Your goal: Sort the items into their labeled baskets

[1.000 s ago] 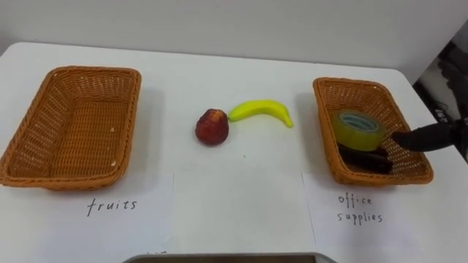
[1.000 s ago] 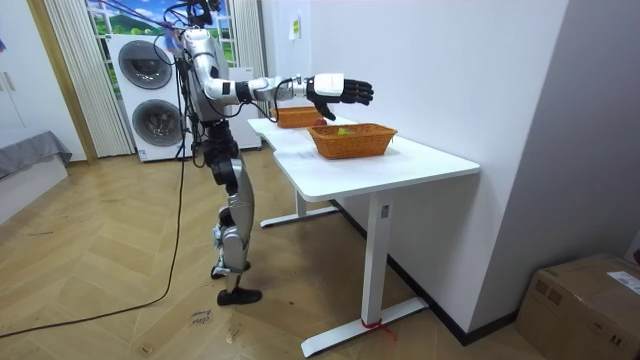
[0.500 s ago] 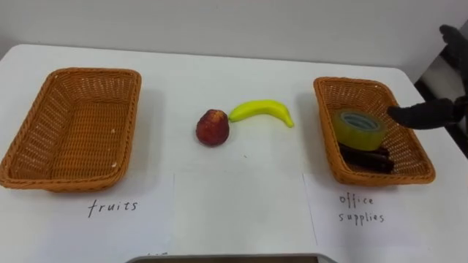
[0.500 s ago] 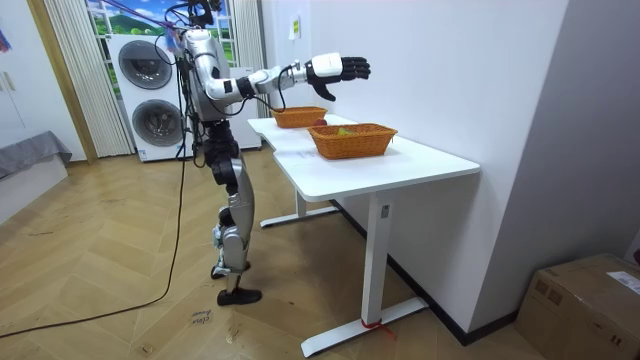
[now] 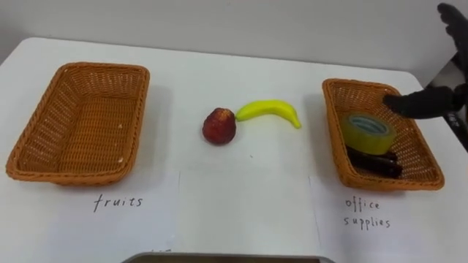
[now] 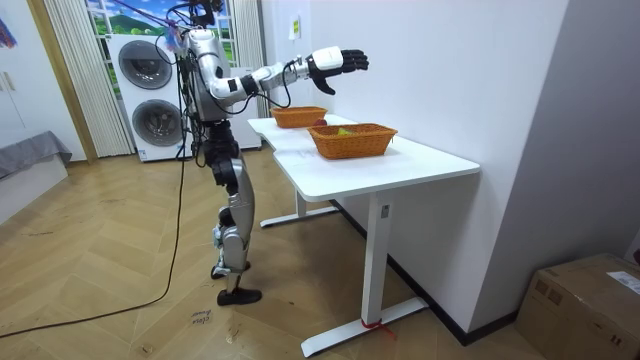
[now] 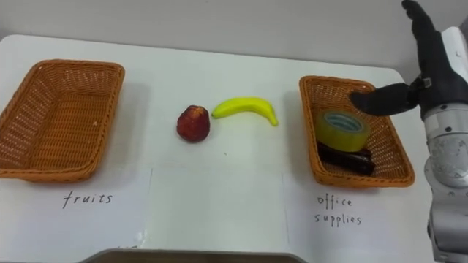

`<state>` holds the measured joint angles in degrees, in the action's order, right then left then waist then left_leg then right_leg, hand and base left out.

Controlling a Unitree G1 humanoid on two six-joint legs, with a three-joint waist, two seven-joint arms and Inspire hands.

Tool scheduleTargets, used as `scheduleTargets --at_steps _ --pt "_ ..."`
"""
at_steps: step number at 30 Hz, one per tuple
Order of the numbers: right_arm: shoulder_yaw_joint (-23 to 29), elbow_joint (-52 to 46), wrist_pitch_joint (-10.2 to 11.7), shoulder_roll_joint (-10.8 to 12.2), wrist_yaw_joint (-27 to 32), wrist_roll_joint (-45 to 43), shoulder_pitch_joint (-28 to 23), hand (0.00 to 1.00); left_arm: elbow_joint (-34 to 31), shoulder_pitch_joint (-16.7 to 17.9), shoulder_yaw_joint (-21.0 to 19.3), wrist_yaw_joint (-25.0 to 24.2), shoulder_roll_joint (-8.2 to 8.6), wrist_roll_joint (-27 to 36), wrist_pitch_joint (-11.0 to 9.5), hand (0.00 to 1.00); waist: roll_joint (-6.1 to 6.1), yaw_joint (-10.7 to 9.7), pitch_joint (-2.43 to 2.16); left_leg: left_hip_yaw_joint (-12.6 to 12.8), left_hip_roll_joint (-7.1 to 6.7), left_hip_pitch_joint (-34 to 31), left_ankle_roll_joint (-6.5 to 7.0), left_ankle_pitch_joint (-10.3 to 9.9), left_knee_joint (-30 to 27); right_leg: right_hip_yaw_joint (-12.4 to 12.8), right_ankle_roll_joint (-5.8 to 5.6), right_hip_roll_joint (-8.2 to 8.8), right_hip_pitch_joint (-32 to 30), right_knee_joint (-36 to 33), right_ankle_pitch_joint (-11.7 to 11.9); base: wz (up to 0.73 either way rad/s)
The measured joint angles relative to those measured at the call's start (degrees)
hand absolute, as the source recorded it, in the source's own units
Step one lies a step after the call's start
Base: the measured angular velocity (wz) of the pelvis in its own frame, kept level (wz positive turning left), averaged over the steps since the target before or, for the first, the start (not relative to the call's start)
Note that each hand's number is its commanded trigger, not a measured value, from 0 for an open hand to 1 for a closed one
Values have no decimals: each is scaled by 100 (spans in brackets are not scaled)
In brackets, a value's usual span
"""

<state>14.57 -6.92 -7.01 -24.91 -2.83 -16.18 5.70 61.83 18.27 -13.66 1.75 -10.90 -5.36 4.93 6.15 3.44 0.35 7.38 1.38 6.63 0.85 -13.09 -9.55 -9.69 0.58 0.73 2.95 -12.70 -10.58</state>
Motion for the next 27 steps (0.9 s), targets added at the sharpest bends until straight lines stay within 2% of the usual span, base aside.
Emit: scheduleTargets --at_steps 6,8,13,18,21,24,27 --pt "-310 -356 0 0 -19 -186 66 0 -98 -110 53 -4 16 -162 7 0 8 50 -5 -20 -4 -12 0 0 -1 -78 0 10 1 -3 0 2" --pt "-497 -359 -4 0 -57 -226 243 0 -95 -190 87 -2 22 -161 14 0 7 86 -5 -20 -5 -9 0 1 -3 -78 0 12 -1 -12 0 0" --pt "-518 -361 -5 0 -94 -244 468 0 -106 -263 85 12 27 -162 16 0 21 189 -15 -25 -4 -6 0 1 -2 -84 0 13 0 -11 0 0" --pt "-790 -280 -27 0 -93 -196 684 0 6 -231 276 23 7 -161 128 0 25 192 -13 -61 -11 -4 0 1 -14 -116 0 19 17 -6 0 1" --pt "-898 -250 -43 0 -94 -216 690 0 11 -193 275 10 -4 -163 145 0 71 220 -2 -126 -6 -33 0 2 -17 -180 0 28 13 -6 0 9" --pt "-898 -241 -53 0 -93 -216 798 0 11 -199 275 -20 -25 -163 144 0 113 268 31 -204 -6 -107 -1 2 -52 -267 0 37 -1 7 0 12" --pt "-977 -150 -52 -1 -103 -217 900 0 14 -198 271 -32 -39 -200 145 0 154 367 21 -229 -18 -106 -5 0 -86 -326 0 32 29 8 0 8"
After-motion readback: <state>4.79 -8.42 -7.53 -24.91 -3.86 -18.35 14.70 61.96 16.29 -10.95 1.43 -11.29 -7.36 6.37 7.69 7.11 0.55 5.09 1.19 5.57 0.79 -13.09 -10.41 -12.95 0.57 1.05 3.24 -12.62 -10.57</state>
